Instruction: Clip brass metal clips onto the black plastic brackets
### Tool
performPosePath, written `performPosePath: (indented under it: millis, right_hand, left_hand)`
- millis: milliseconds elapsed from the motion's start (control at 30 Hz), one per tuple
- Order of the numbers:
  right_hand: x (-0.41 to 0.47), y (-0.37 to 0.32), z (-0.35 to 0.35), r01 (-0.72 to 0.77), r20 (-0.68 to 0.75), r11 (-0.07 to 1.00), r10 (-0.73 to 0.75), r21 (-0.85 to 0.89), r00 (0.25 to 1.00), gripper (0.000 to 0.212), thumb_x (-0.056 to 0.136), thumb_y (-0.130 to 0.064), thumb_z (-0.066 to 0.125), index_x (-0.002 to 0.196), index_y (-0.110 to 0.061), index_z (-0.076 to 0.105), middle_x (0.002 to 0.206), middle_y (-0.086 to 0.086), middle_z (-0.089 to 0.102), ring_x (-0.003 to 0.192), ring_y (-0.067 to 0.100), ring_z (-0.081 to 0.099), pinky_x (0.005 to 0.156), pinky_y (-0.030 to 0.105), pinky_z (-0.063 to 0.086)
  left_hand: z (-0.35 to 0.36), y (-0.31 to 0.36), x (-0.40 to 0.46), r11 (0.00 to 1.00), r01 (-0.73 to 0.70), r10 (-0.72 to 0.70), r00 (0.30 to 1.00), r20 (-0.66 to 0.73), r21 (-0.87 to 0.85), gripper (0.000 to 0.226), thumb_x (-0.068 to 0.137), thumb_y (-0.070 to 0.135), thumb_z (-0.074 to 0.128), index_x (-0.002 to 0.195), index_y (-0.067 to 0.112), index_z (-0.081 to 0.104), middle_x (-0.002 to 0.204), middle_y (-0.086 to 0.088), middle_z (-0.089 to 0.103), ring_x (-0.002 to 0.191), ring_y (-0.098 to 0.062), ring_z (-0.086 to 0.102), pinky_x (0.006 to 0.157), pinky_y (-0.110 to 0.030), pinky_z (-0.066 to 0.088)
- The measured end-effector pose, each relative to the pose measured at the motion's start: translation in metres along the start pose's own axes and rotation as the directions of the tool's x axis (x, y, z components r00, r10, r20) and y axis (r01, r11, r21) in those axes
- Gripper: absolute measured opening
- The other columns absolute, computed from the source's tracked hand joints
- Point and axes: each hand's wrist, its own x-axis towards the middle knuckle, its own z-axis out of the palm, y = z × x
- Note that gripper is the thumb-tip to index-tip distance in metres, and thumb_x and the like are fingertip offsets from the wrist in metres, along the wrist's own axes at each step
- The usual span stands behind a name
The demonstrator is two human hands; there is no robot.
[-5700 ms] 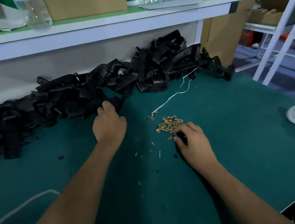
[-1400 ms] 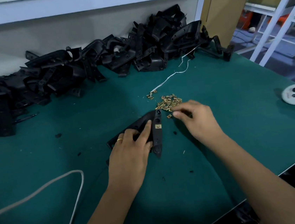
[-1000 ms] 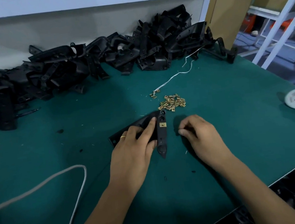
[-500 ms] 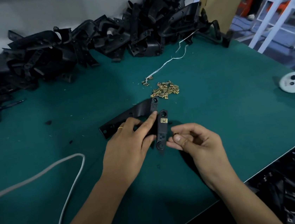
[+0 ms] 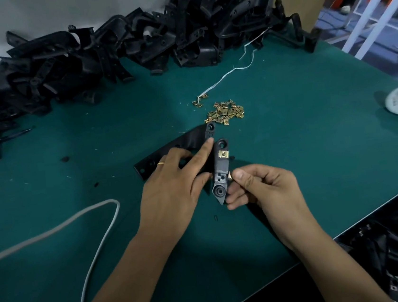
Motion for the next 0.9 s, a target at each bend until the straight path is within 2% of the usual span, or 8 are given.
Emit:
performPosePath:
  millis: [167,400,500,600,700,900]
  right_hand:
    - [0.001,-0.003,0.001,-0.031,0.025,1.000,0.031,-0.006,0.999,0.017,0.090,-0.024,0.075,0.086,-0.008,0.079,0.077,0.022,0.072,0.063,0.030,0.071,0.060,0.036,0.061]
    - [0.000,-0.007,-0.002,-0.029,0.081,0.993,0.038,-0.115,0.996,0.017,0.090,-0.025,0.074,0.083,-0.010,0.078,0.070,0.015,0.069,0.057,0.026,0.067,0.054,0.032,0.057]
    - [0.000,-0.009,-0.004,-0.039,0.107,0.987,0.056,-0.156,0.993,0.018,0.089,-0.025,0.075,0.081,-0.010,0.078,0.068,0.015,0.068,0.054,0.025,0.065,0.051,0.032,0.056]
    - [0.000,-0.010,-0.005,-0.041,0.135,0.975,0.071,-0.217,0.988,0.019,0.088,-0.024,0.076,0.078,-0.009,0.077,0.066,0.015,0.068,0.053,0.025,0.065,0.049,0.032,0.055]
    - [0.001,-0.009,-0.005,-0.040,0.166,0.963,0.088,-0.268,0.982,0.023,0.086,-0.025,0.076,0.079,-0.003,0.075,0.064,0.012,0.068,0.051,0.023,0.065,0.047,0.030,0.054]
    - [0.003,-0.011,-0.005,-0.037,0.176,0.977,0.075,-0.208,0.982,0.019,0.087,-0.024,0.078,0.071,-0.013,0.075,0.065,0.015,0.068,0.052,0.023,0.065,0.048,0.031,0.055]
  left_hand:
    - [0.001,0.000,-0.001,1.000,-0.014,0.014,1.000,-0.020,0.028,0.055,0.101,0.042,0.050,0.155,0.037,0.043,0.116,-0.002,0.056,0.098,-0.021,0.060,0.068,-0.035,0.053]
    - [0.000,-0.001,-0.003,0.998,-0.036,0.037,0.999,-0.030,0.053,0.053,0.102,0.043,0.041,0.154,0.036,0.044,0.117,-0.004,0.058,0.097,-0.022,0.059,0.069,-0.033,0.051]
    - [-0.001,-0.001,-0.004,0.998,-0.050,0.050,0.999,-0.005,0.049,0.052,0.101,0.039,0.048,0.153,0.035,0.046,0.117,-0.003,0.058,0.094,-0.021,0.058,0.069,-0.032,0.050]
    - [-0.004,-0.006,-0.003,0.992,-0.115,0.112,0.992,0.058,0.054,0.055,0.099,0.033,0.056,0.153,0.034,0.047,0.113,-0.002,0.058,0.090,-0.021,0.058,0.069,-0.036,0.054]
    - [-0.010,-0.009,-0.003,0.986,-0.156,0.148,0.982,0.115,0.062,0.055,0.098,0.033,0.056,0.152,0.035,0.047,0.111,0.001,0.058,0.090,-0.020,0.057,0.071,-0.037,0.054]
    - [-0.007,0.006,-0.002,0.983,-0.142,0.139,0.990,0.027,0.119,0.055,0.099,0.027,0.060,0.152,0.034,0.048,0.112,-0.002,0.059,0.092,-0.025,0.057,0.075,-0.041,0.052]
